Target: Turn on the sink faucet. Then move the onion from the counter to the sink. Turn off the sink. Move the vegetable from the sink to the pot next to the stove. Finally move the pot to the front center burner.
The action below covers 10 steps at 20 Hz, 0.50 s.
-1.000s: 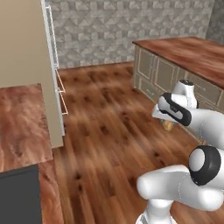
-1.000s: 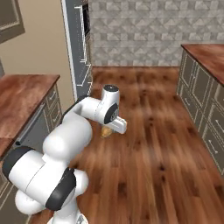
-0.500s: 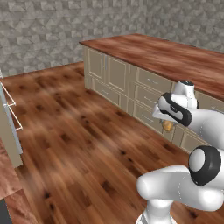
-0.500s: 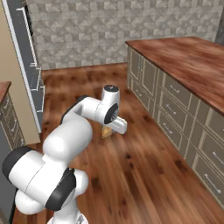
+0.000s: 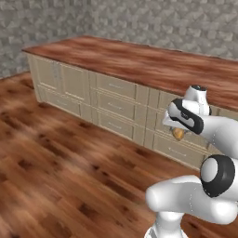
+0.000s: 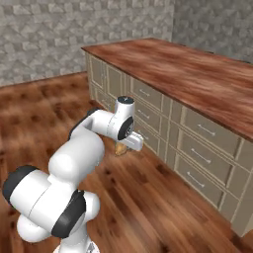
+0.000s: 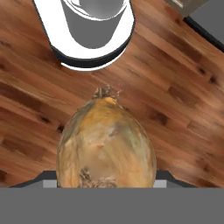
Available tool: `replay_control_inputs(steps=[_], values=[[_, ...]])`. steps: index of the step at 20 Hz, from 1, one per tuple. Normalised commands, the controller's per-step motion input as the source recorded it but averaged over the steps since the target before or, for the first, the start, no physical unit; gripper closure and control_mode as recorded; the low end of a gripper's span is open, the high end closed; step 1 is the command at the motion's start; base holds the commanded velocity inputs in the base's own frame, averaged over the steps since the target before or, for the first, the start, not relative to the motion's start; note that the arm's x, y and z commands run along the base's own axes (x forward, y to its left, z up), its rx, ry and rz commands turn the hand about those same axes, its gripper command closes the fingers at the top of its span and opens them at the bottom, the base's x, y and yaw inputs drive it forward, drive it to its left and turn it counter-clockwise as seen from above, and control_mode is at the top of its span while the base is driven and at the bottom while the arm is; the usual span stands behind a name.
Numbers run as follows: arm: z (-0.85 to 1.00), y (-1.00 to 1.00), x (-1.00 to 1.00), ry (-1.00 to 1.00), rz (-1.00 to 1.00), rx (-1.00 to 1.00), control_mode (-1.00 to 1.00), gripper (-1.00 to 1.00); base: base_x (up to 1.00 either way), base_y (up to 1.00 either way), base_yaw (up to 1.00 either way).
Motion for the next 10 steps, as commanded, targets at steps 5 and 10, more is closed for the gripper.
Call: replay_control_inputs(steps=[5, 10], values=[[0.0, 0.0, 0.0, 0.0, 0.0, 0.0, 1.0, 1.0, 0.0, -0.11, -0.5], [0.0, 0.0, 0.0, 0.0, 0.0, 0.0, 1.0, 1.0, 0.0, -0.13, -0.49]])
